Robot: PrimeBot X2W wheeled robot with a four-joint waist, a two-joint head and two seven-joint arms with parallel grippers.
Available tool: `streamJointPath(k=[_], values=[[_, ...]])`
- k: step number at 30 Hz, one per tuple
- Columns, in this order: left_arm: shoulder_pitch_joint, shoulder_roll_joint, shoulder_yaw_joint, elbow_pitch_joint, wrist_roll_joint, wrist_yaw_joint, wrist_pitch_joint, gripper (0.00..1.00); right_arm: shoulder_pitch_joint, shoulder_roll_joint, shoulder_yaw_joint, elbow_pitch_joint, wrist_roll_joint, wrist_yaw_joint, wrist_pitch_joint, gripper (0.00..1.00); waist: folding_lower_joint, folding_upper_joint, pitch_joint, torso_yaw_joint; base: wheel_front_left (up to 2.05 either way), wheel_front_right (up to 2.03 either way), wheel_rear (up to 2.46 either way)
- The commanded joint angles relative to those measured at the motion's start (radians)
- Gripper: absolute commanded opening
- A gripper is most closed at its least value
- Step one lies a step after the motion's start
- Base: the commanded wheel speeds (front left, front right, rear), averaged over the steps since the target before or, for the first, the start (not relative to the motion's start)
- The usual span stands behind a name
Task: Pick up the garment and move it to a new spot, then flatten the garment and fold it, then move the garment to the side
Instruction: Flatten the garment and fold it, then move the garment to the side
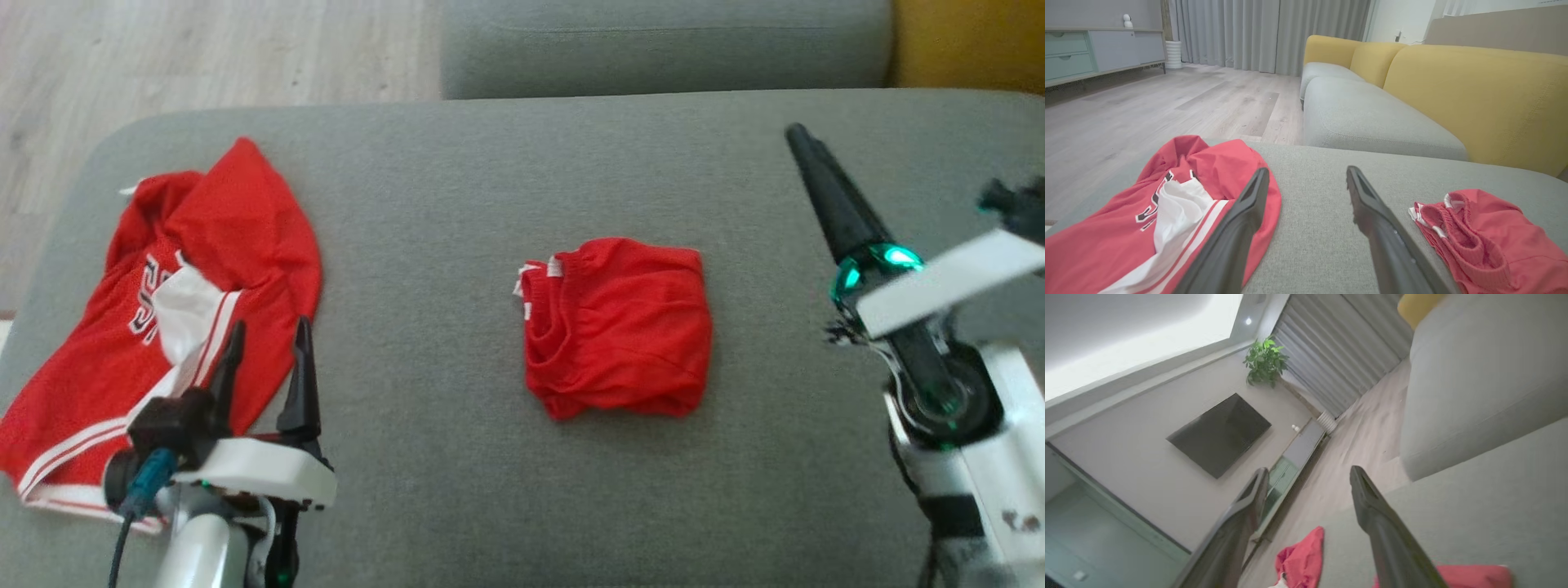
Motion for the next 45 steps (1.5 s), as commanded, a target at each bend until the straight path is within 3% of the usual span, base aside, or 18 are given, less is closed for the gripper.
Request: streamJointPath(k=[1, 6, 15, 21, 27, 31, 35, 45], values=[[-0.041, 0.016, 0.041, -0.041, 0.016, 0.005, -0.012, 1.00, 0.001, -0.027, 0.015, -0.065, -0.052, -0.001, -0.051, 1.00, 0.0000, 0.0000, -0.007, -0.026, 0.00, 0.00, 0.00], [-0.033, 0.011, 0.057, -0.061, 0.025, 0.011, -0.012, 1.00, 0.076, -0.123, 0.034, -0.086, -0.345, -0.001, -0.257, 1.00, 0.0000, 0.0000, -0.015, -0.062, 0.00, 0.00, 0.00], [0.009, 0.004, 0.082, -0.090, 0.054, -0.002, -0.012, 1.00, 0.216, -0.051, -0.022, 0.049, -0.709, -0.001, -0.429, 1.00, 0.0000, 0.0000, -0.037, -0.090, 0.00, 0.00, 0.00], [0.035, -0.006, 0.087, -0.077, 0.066, -0.019, -0.012, 1.00, 0.277, 0.024, -0.066, 0.141, -0.810, -0.001, -0.457, 1.00, 0.0000, 0.0000, -0.048, -0.083, 0.00, 0.00, 0.00], [0.036, -0.011, 0.097, -0.064, 0.078, -0.030, -0.012, 1.00, 0.262, 0.038, -0.064, 0.175, -0.835, -0.001, -0.442, 1.00, 0.0000, 0.0000, -0.055, -0.075, 0.00, 0.00, 0.00], [0.033, -0.014, 0.099, -0.055, 0.080, -0.032, -0.012, 1.00, 0.231, 0.043, -0.032, 0.194, -0.810, -0.001, -0.382, 1.00, 0.0000, 0.0000, -0.055, -0.066, 0.00, 0.00, 0.00], [0.027, -0.017, 0.096, -0.039, 0.081, -0.040, -0.012, 1.00, 0.124, 0.059, 0.000, 0.244, -0.777, -0.001, -0.246, 1.00, 0.0000, 0.0000, -0.049, -0.052, 0.00, 0.00, 0.00], [-0.008, -0.022, 0.078, -0.005, 0.080, -0.049, -0.012, 1.00, -0.159, 0.120, -0.030, 0.548, -0.743, -0.001, 0.153, 1.00, 0.0000, 0.0000, -0.017, 0.032, 0.00, 0.00, 0.00]])
